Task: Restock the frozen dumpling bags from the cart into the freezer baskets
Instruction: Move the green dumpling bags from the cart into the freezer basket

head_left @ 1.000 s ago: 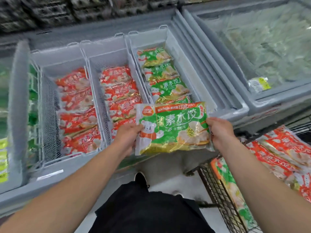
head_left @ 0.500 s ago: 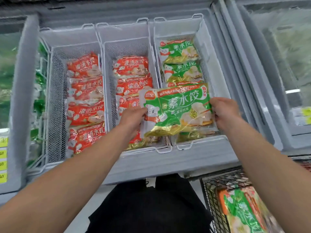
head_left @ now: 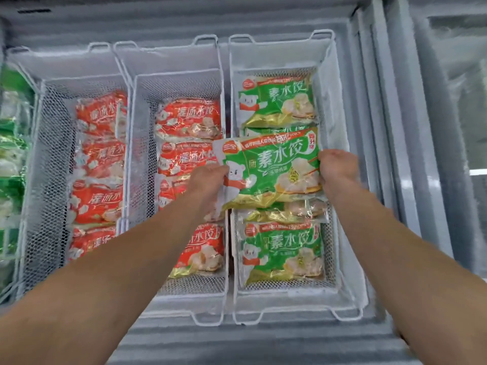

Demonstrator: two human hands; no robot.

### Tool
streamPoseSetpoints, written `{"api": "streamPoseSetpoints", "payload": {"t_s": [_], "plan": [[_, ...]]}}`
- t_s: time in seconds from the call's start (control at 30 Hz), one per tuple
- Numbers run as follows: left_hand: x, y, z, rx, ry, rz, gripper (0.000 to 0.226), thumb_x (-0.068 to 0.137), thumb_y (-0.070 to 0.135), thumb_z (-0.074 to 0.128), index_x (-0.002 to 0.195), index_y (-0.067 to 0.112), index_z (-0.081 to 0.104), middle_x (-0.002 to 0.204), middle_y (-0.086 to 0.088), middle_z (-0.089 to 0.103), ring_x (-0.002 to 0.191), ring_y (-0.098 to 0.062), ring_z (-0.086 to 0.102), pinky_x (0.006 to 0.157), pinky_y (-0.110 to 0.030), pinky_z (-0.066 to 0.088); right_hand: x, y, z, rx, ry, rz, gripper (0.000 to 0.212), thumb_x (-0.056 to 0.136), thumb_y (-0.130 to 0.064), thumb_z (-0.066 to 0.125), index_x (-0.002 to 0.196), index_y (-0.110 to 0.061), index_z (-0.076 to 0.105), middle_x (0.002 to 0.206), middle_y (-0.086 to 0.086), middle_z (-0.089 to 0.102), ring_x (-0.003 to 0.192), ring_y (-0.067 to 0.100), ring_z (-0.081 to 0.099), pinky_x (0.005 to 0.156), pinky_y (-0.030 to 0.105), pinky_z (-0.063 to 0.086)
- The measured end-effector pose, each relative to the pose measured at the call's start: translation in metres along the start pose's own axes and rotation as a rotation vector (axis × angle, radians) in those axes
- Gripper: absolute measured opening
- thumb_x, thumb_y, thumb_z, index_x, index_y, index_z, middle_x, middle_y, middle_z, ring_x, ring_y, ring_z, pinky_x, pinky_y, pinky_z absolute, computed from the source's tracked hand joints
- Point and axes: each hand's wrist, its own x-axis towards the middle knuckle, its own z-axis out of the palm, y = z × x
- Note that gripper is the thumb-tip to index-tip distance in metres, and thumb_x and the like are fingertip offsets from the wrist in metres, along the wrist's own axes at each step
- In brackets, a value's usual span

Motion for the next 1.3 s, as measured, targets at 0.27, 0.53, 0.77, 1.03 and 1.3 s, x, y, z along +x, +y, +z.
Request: {"api": "streamPoseSetpoints", "payload": {"t_s": [0.27,0.53,0.77,1.03,1.3], "plan": [[0.055,0.046,0.062,0.062,0.042,-0.038,0.021,0.095,0.011,0.064,0.074,0.013,0.060,0.080,-0.005,0.066,0.077,-0.021,0.068,0.065,-0.027,0.061,0.066,-0.026,0.033,-0.143,0.021,-0.085,0.028,0.099,-0.019,0.047,0.099,-0.008,0.072,0.093,0.009,0.071,0.083,0.025,0.068,0.069,0.032,0.056],[0.065,0.053,0.071,0.174,-0.115,0.061,0.080,0.086,0.023,0.071,0.154,0.012,0.031,0.155,-0.010,0.040,0.138,-0.030,0.044,0.114,-0.045,0.037,0.065,-0.016,0.038,-0.237,-0.190,-0.109,0.044,0.095,-0.019,0.056,0.138,-0.016,0.051,0.105,-0.005,0.049,0.092,0.013,0.047,0.083,0.026,0.037],[0.007,0.033,0.032,0.249,-0.166,0.179,0.064,0.092,0.017,0.065,0.150,0.010,0.040,0.152,-0.008,0.045,0.138,-0.025,0.044,0.114,-0.041,0.036,0.002,0.002,0.024,-0.249,-0.220,-0.157,0.055,0.093,-0.024,0.058,0.146,-0.018,0.044,0.150,0.004,0.044,0.135,0.024,0.045,0.106,0.031,0.034],[-0.085,-0.019,-0.041,0.389,-0.258,0.337,0.053,0.096,0.028,0.060,0.145,0.012,0.048,0.148,-0.007,0.050,0.131,-0.025,0.050,0.114,-0.047,0.039,-0.133,0.040,-0.007,-0.277,-0.189,-0.309,0.048,0.093,-0.025,0.057,0.140,-0.016,0.052,0.144,0.004,0.053,0.119,0.024,0.057,0.105,0.037,0.043],[-0.160,-0.093,-0.108,0.511,-0.446,0.478,0.045,0.094,0.023,0.063,0.137,0.013,0.059,0.132,-0.003,0.062,0.114,-0.021,0.060,0.105,-0.044,0.048,-0.275,0.141,-0.047,-0.155,0.001,-0.300,0.038,0.094,-0.023,0.060,0.130,-0.015,0.060,0.132,0.002,0.061,0.119,0.020,0.056,0.094,0.026,0.038]]}}
